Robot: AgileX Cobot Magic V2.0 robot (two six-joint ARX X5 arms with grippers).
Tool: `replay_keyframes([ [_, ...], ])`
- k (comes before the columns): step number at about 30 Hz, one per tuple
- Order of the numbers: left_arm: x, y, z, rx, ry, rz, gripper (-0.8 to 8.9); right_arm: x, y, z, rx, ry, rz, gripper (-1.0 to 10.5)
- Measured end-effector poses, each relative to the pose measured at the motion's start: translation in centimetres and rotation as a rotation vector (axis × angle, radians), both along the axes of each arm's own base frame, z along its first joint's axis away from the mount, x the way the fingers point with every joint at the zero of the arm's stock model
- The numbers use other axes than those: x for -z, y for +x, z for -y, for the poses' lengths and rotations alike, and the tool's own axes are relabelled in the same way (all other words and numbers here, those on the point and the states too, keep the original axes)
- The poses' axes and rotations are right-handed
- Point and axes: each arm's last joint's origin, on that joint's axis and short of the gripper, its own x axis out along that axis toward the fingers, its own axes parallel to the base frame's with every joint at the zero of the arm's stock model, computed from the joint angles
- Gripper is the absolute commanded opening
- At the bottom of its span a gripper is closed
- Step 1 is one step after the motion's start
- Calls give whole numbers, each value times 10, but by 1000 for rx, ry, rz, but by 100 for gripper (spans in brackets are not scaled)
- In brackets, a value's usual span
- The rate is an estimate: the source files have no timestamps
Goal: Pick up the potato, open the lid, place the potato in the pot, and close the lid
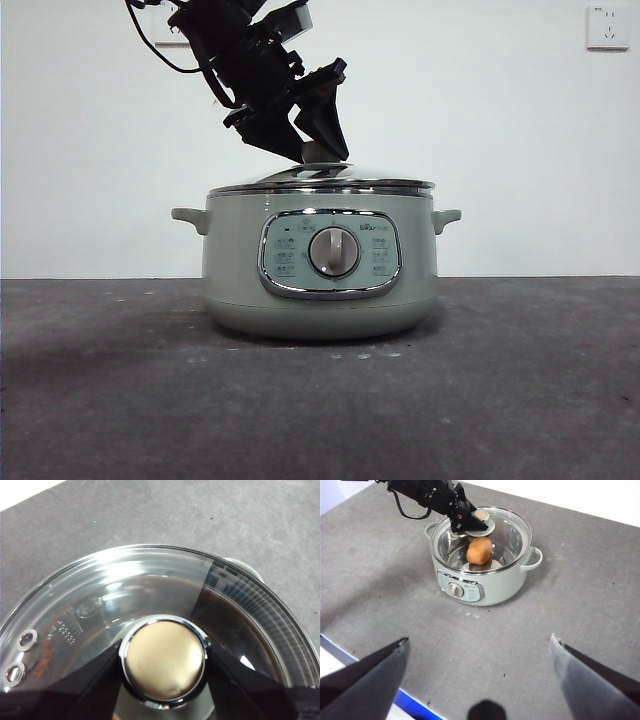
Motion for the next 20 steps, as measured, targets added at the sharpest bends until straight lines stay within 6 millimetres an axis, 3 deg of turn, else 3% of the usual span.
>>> replay_keyframes([
  [20,1,-1,-2,1,23,-8,2,0,0,1,19,-10,6,472],
])
